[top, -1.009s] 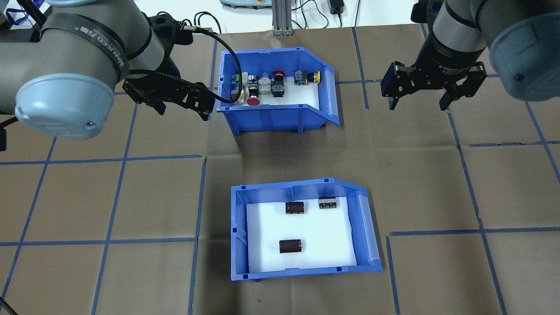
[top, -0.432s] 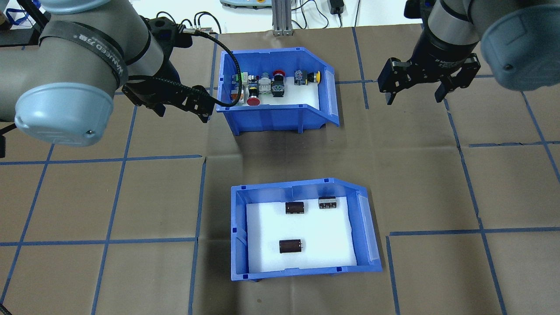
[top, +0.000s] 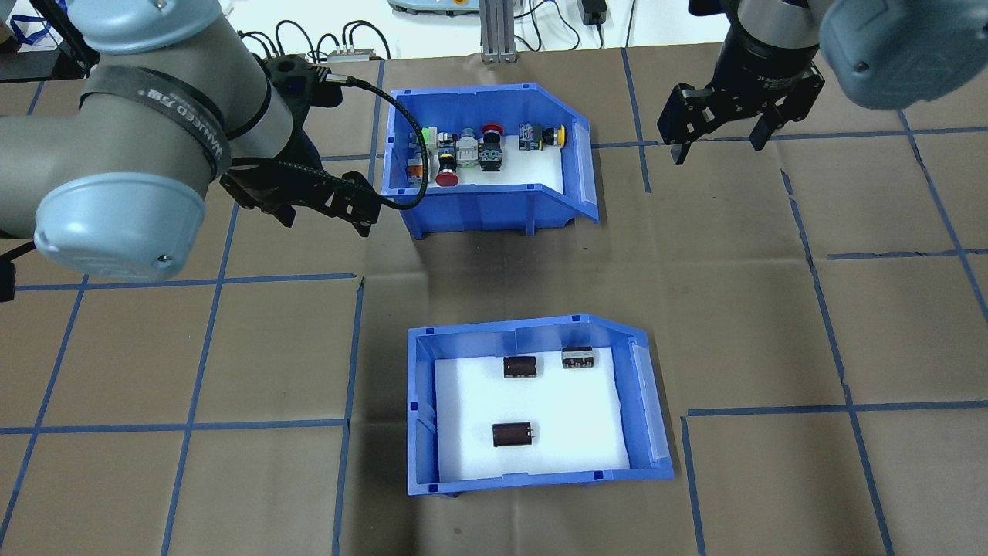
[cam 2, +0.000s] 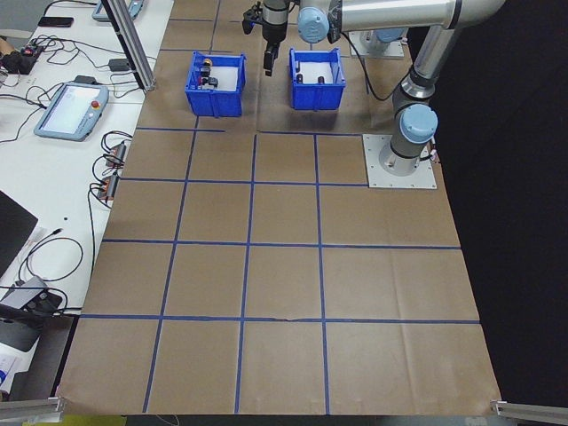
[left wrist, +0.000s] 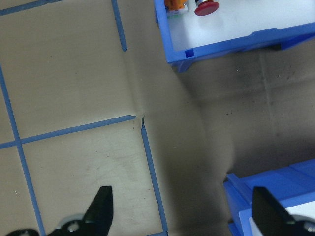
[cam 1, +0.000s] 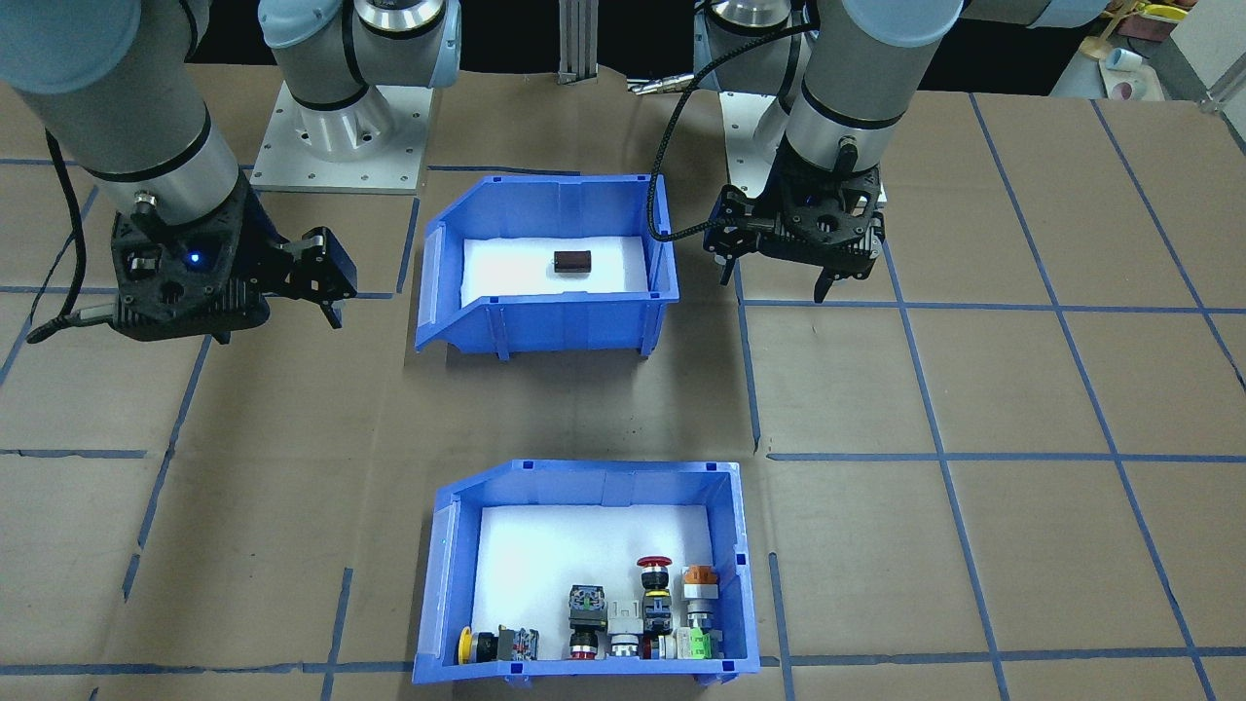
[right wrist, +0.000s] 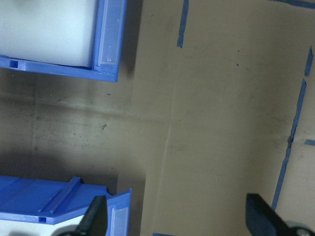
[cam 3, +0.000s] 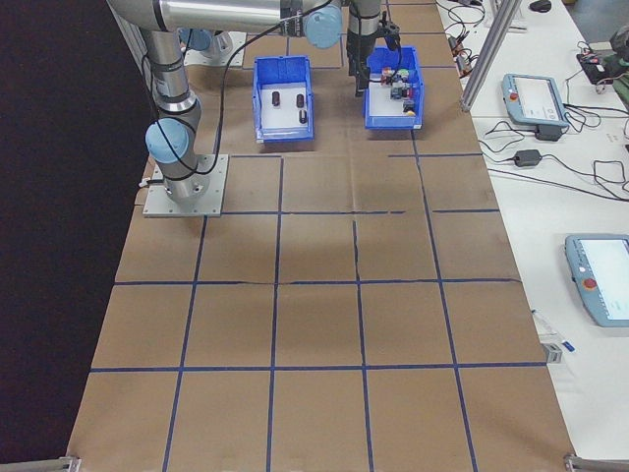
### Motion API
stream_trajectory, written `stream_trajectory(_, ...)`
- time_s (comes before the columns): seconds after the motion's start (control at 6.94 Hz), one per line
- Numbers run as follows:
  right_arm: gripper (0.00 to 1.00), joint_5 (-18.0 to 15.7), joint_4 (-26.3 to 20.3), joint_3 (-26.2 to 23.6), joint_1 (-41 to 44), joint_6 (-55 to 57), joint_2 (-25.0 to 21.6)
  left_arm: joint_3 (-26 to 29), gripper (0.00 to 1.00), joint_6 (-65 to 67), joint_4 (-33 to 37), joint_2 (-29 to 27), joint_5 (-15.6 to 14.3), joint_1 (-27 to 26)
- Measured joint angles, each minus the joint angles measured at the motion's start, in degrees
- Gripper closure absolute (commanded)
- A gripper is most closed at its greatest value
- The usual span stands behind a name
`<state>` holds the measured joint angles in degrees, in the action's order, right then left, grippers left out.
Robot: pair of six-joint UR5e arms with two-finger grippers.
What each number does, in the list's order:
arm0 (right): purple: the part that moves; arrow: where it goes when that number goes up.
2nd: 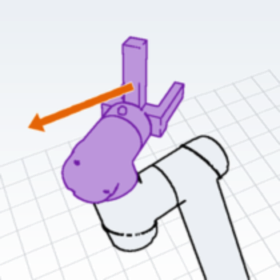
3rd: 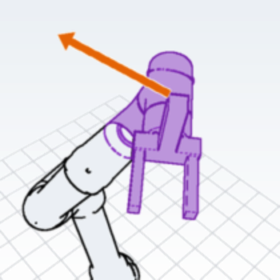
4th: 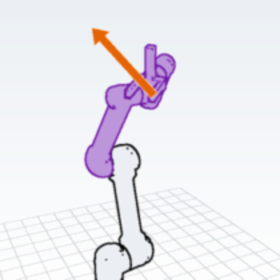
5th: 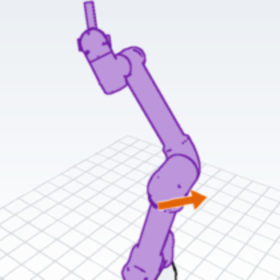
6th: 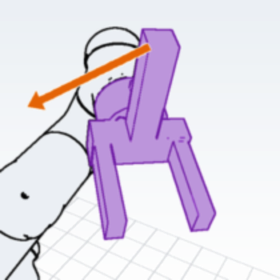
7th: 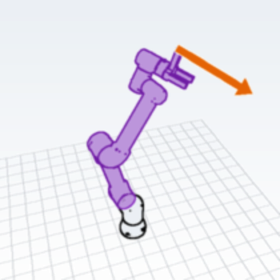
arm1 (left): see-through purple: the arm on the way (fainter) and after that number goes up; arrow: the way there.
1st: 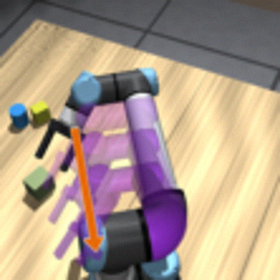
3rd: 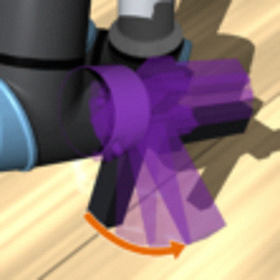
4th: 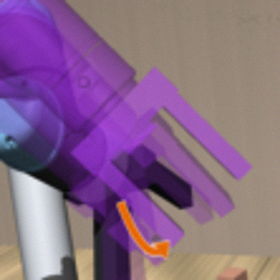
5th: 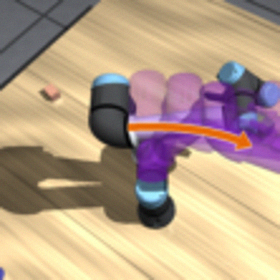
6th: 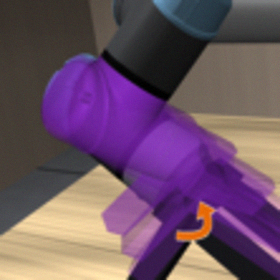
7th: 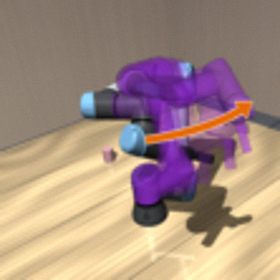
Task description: Place battery box in front
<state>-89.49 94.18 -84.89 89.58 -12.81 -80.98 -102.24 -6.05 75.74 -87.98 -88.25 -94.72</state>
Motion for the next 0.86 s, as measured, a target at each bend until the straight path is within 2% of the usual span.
stream_trajectory(0.29, 0.0, 0.21, -0.35, 5.56, 1.55, -8.49, 5.5, -6.39, 0.01, 11.61, -0.71, 4.72, 0.56, -1.41)
stream_trajectory(0.58, 0.0, 0.12, -0.45, 11.16, 6.96, -18.61, 11.24, -12.42, 0.01, 36.09, -0.84, 9.38, 1.78, -6.11)
stream_trajectory(0.86, 0.0, -0.05, -0.12, 15.07, 12.81, -28.56, 14.96, -17.73, 0.01, 65.61, -0.91, 11.66, 2.21, -13.46)
